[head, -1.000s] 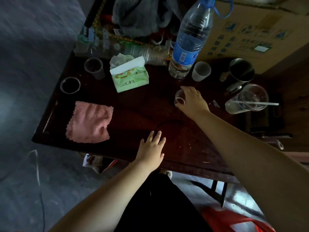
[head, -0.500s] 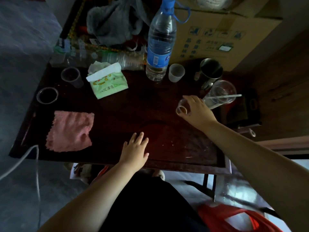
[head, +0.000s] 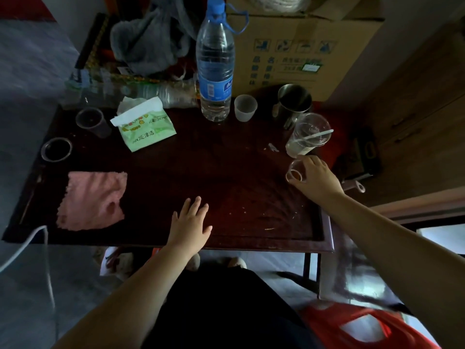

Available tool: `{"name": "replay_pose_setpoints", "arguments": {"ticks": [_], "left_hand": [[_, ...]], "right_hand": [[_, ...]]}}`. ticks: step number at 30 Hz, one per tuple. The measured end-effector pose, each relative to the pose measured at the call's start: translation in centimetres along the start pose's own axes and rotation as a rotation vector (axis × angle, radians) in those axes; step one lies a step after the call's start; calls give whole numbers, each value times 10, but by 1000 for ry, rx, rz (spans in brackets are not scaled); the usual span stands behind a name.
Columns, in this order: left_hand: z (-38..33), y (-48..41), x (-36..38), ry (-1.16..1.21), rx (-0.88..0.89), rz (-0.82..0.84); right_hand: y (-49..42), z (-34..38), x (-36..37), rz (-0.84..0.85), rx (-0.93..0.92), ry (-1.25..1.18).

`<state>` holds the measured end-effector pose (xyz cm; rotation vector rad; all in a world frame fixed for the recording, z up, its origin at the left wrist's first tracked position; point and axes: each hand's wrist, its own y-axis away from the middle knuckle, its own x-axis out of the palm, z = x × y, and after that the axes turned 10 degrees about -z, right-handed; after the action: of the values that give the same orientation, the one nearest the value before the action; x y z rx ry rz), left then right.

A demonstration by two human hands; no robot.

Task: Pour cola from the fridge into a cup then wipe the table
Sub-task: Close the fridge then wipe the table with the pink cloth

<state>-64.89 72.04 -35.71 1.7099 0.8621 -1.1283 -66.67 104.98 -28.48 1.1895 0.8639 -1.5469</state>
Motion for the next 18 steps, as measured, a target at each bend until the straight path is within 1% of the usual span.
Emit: {"name": "replay_pose_setpoints", "arguments": {"ticks": [6, 13, 16, 18], "left_hand": [[0, 0, 0, -18, 3, 1], [2, -2, -7, -8, 13, 40], [1, -1, -9, -6, 13, 40], [2, -1, -10, -8, 13, 40]], "right_hand": [[-3, -11, 6, 47, 34, 25], [-2, -18, 11, 51, 40, 17], [0, -17, 8, 40, 4, 30], [3, -9, 5, -17, -68, 29]]}}
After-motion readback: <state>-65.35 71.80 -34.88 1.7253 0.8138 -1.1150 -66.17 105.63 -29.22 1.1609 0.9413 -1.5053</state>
